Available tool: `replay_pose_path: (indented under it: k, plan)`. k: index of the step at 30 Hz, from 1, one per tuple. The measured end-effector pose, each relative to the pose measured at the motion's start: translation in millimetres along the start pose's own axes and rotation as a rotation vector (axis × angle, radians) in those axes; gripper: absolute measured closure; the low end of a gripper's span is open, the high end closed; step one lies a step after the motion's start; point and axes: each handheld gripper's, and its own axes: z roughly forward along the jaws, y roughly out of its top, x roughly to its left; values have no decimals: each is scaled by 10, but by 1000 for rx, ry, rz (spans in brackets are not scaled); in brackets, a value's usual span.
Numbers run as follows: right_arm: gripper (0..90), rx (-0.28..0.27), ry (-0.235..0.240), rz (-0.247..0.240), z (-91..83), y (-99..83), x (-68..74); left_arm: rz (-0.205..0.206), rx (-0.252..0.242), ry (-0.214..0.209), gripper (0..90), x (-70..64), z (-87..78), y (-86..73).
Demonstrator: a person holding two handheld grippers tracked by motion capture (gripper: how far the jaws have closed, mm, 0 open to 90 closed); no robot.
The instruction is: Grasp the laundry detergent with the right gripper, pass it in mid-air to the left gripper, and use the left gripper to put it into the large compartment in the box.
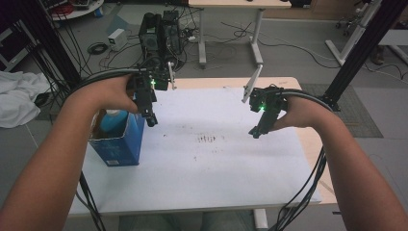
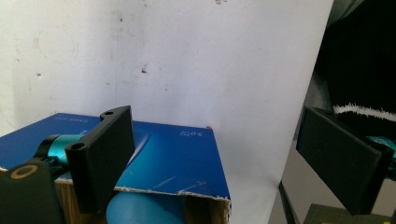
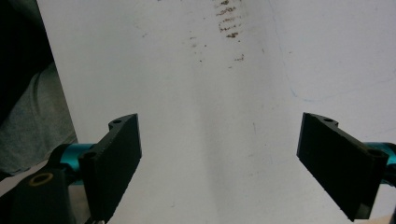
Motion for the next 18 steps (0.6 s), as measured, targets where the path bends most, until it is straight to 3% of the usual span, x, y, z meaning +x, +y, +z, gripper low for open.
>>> replay_pose_path:
  k: [18]
  plan:
    - [131, -1, -1, 4, -21, -26, -26, 20, 9, 7, 117, 14, 20, 89]
